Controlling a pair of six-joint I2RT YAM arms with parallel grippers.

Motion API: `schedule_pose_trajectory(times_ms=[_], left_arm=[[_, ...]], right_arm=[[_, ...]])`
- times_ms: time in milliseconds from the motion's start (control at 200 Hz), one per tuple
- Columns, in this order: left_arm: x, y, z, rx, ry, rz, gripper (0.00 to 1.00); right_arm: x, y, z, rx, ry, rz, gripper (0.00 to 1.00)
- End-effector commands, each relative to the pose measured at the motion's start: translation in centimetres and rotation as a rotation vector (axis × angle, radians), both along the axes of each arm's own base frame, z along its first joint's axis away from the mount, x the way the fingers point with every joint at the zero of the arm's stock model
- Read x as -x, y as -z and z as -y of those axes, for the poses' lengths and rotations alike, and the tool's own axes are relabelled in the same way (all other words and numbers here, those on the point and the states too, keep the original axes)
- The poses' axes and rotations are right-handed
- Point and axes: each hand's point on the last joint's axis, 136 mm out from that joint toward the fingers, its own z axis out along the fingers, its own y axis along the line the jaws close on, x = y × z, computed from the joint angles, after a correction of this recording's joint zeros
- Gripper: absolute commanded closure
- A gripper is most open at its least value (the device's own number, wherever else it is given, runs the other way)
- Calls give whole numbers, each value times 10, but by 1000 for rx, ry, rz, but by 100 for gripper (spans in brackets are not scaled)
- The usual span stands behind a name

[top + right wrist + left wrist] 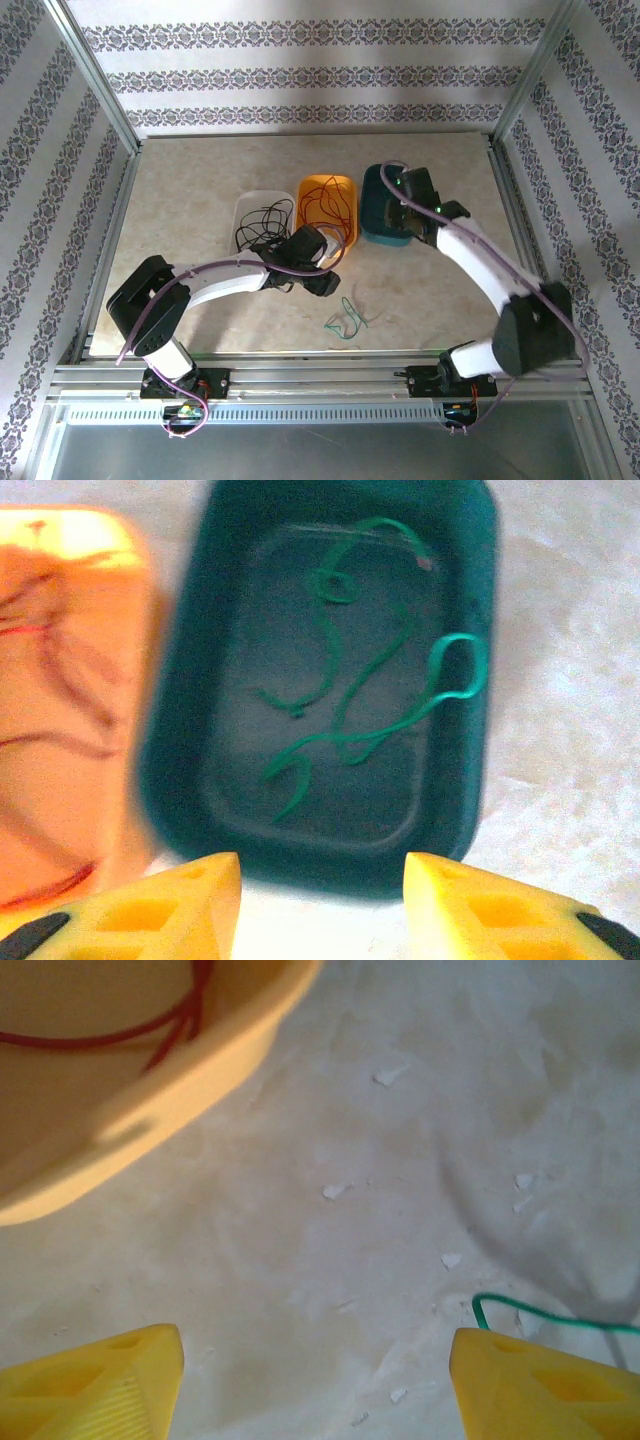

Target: Untangle the cables

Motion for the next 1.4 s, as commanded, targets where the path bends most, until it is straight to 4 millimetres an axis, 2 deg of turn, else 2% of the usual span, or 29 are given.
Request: schedule_pose_trajectory(times_ms=[0,85,135,220,305,540,770,999,1074,1154,1194,1289,1394], left_arm=[[-34,-4,-15,55,-214,24,29],[-47,-2,-34,49,-341,33,29],[-53,-2,-46,29,-404,56,29],[-61,-9,-64,-11,-500,109,29],[-66,-19,-75,-29,-552,149,29],[-69,-32,-72,3,-554,172,29],[-67,-35,-74,11,-565,172,29],[-64,-44,-75,38,-553,188,29],[-64,-50,-73,51,-540,198,29],[-64,-57,-69,72,-515,211,29],[-64,-62,-67,85,-495,220,29],[-60,-73,-54,139,-415,234,28],[-51,-85,-35,233,-310,224,28]], right_arm=[[58,26,-26,-6,-165,-122,53],[113,49,-76,-161,-399,-259,55],[142,62,-97,-199,-510,-333,55],[176,86,-108,-131,-626,-445,56],[192,106,-108,-59,-658,-556,58],[194,118,-125,-65,-724,-708,59],[200,138,-130,-20,-750,-864,62],[196,151,-129,41,-730,-945,63],[193,153,-129,55,-720,-955,69],[187,155,-127,88,-709,-937,92],[181,154,-123,120,-699,-911,99],[170,147,-115,124,-664,-851,100],[151,122,-109,17,-599,-741,100]])
